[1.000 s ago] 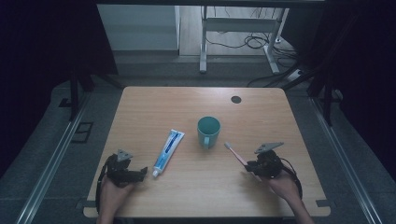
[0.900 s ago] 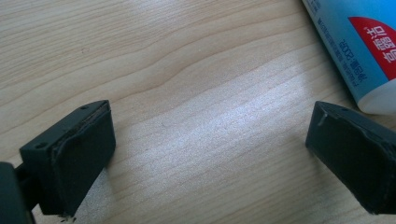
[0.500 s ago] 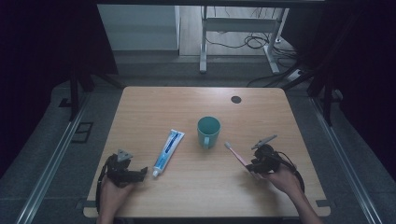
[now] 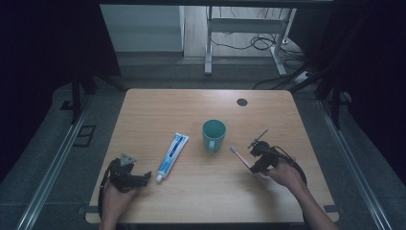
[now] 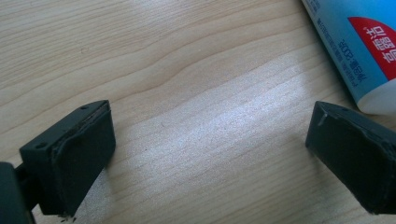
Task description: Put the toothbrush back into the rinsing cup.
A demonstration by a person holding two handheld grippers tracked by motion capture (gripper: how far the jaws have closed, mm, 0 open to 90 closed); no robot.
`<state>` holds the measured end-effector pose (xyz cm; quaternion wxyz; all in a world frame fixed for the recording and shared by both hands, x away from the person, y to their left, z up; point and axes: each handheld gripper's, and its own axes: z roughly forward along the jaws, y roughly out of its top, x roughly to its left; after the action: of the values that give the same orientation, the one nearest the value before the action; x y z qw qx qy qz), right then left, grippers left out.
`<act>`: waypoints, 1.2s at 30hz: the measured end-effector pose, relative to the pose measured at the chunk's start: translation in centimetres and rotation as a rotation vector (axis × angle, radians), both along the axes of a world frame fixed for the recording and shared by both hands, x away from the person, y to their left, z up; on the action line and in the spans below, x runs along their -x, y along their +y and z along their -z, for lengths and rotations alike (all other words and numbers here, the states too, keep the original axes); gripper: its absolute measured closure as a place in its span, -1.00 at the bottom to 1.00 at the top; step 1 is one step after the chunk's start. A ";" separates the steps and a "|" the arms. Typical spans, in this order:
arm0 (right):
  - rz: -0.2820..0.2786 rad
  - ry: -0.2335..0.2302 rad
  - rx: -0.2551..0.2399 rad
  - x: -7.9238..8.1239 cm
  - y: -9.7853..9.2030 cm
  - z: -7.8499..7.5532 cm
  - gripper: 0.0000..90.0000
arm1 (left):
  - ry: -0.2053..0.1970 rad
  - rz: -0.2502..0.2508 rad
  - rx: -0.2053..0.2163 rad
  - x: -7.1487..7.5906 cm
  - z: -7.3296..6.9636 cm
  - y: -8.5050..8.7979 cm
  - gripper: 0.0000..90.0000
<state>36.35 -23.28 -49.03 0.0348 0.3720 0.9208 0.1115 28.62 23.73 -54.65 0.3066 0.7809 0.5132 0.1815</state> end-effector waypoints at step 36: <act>0.017 0.128 0.139 -3.4 3.9 0.9 0.74 | 0.001 0.004 -0.001 0.0 0.0 0.0 -0.97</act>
<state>39.70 -19.43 -49.95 0.0026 0.3831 0.9234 0.0232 28.61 23.72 -54.65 0.3065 0.7821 0.5115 0.1808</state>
